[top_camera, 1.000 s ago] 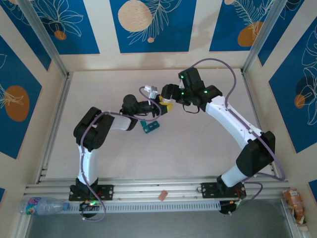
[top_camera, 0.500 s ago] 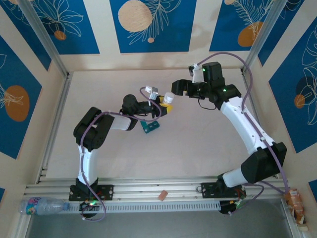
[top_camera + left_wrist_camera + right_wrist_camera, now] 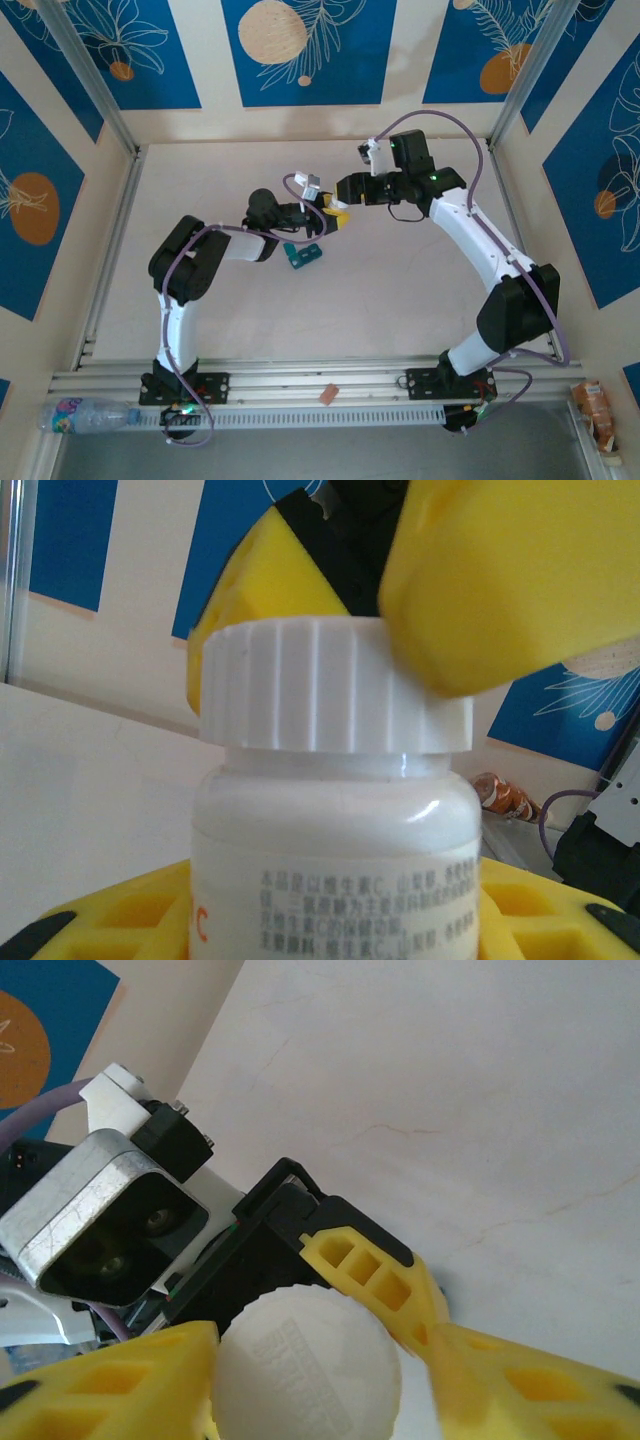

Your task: Sort the pills into containers

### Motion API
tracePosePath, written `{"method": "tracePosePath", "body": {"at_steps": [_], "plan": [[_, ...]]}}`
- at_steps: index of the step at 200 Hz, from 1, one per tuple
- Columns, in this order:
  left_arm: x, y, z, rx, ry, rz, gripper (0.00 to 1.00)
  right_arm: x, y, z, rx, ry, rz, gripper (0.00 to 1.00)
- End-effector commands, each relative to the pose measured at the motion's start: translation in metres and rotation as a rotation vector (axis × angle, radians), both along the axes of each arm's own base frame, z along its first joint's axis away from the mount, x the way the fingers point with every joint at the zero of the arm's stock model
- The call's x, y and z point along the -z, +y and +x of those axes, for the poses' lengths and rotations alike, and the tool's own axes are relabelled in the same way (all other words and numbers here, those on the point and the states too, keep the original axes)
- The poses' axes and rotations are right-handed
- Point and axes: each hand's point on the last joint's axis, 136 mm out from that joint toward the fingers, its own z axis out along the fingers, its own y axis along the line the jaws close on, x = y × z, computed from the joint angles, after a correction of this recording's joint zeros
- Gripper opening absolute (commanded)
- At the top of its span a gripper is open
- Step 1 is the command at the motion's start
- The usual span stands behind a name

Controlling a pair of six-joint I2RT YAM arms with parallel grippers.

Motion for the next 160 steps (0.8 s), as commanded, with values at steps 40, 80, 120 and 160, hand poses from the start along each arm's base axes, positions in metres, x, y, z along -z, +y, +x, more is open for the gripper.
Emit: {"method": "tracePosePath", "body": {"at_steps": [40, 80, 120, 160], "plan": [[-0.019, -0.001, -0.003, 0.004, -0.067, -0.043, 0.0, 0.01, 0.01, -0.004, 0.019, 0.04, -0.031, 0.38], [-0.022, 0.003, 0.009, -0.107, -0.105, -0.062, 0.0, 0.049, -0.012, -0.002, 0.392, 0.171, -0.223, 0.32], [-0.019, 0.004, 0.011, -0.122, -0.106, -0.06, 0.0, 0.052, 0.001, -0.006, 0.479, 0.157, -0.173, 0.34], [-0.012, 0.003, 0.012, -0.124, -0.097, -0.051, 0.0, 0.036, 0.0, 0.001, 0.463, 0.154, -0.139, 0.4]]}}
